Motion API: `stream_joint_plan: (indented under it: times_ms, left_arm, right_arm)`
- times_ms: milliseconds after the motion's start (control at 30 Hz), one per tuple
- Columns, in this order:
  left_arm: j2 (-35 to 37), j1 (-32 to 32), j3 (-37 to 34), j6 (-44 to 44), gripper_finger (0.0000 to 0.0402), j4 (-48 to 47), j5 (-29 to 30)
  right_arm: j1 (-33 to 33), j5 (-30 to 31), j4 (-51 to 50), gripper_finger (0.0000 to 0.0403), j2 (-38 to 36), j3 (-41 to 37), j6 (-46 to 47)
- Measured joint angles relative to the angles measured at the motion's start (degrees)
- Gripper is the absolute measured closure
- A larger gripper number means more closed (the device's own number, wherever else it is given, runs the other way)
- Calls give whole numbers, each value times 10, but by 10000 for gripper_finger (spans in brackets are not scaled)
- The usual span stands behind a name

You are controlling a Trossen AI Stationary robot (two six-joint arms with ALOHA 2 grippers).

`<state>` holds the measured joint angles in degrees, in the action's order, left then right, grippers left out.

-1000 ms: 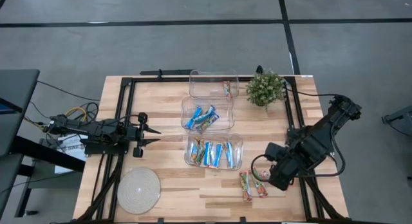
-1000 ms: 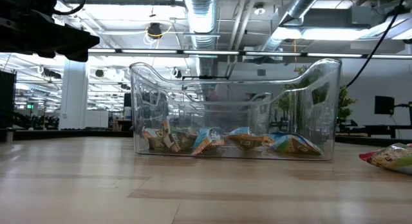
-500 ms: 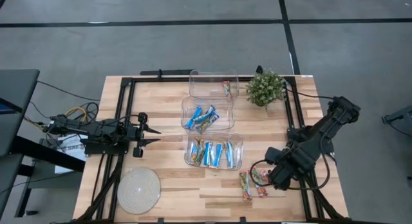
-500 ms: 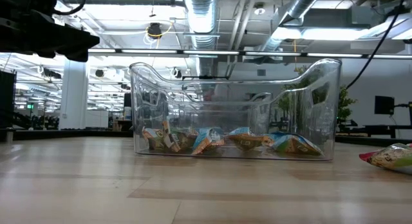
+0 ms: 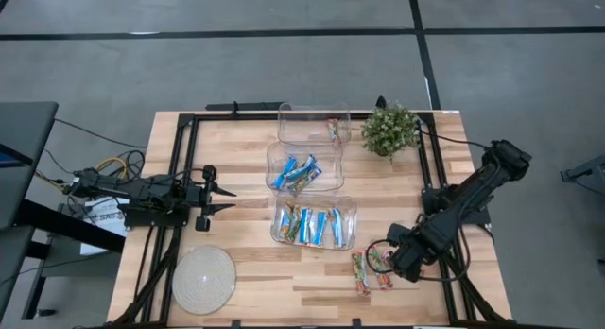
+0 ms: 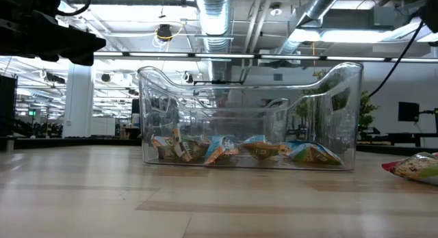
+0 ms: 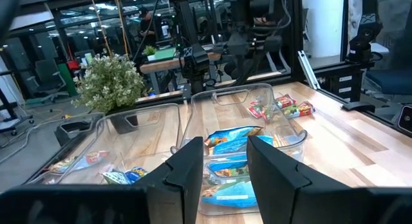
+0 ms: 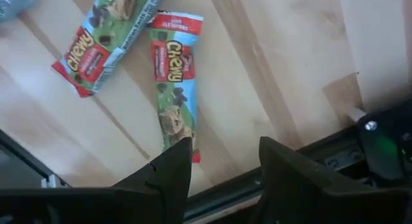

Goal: Pick and place Granola Bars by type
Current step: Put the red granola bar into the top transparent bin

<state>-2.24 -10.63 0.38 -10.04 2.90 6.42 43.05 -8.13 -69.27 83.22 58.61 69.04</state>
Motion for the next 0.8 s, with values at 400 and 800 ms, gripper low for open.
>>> stream_joint_plan:
  times_ms: [400, 800]
  left_arm:
    - [0, 0, 0, -2, 287, 0, 0]
    - [0, 0, 0, 1, 287, 0, 0]
  right_arm:
    - [-5, -13, 77, 182, 0, -58, 0]
    - [5, -40, 218, 154, 0, -124, 0]
